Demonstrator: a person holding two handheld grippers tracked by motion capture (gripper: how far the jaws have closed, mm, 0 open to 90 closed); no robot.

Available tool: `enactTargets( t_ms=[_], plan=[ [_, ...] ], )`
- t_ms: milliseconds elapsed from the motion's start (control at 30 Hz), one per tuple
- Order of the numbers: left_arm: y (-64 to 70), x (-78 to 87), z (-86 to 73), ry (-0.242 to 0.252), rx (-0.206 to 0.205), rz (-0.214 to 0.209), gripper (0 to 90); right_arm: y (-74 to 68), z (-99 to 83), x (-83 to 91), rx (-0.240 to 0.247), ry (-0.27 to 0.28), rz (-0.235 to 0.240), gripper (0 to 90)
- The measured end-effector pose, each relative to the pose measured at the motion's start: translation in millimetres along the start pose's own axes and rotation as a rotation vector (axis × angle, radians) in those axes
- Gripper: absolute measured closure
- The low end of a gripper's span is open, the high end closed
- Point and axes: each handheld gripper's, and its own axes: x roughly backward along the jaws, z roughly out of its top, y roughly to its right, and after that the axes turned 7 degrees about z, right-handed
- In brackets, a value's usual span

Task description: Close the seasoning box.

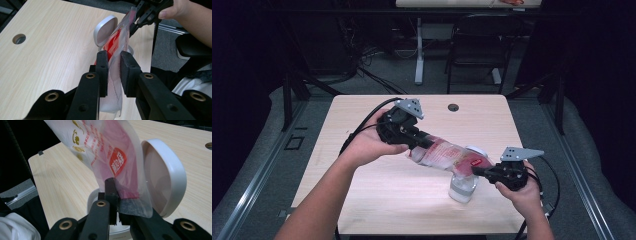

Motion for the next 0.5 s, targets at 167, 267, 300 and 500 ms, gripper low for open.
enactTargets(
  t_ms=[167,267,300,500],
  plan=[
    [0.4,-0.1,0.8,0.0,-0.006,-0.001,78.3,-0.4,-0.7,0.3,0.003,-0.004,-0.001,88.0],
    [0.5,-0.2,0.9,0.0,-0.007,-0.001,78.3,-0.6,-0.9,0.1,0.0,0.0,0.0,88.0],
    [0.4,-0.1,1.0,-0.001,-0.006,-0.002,78.3,-0.5,-1.0,0.1,0.0,0.0,0.0,88.0],
    [0.2,-0.4,1.9,-0.001,-0.007,-0.001,78.3,-0.3,-0.9,0.1,0.0,-0.002,-0.002,88.0]
  ],
)
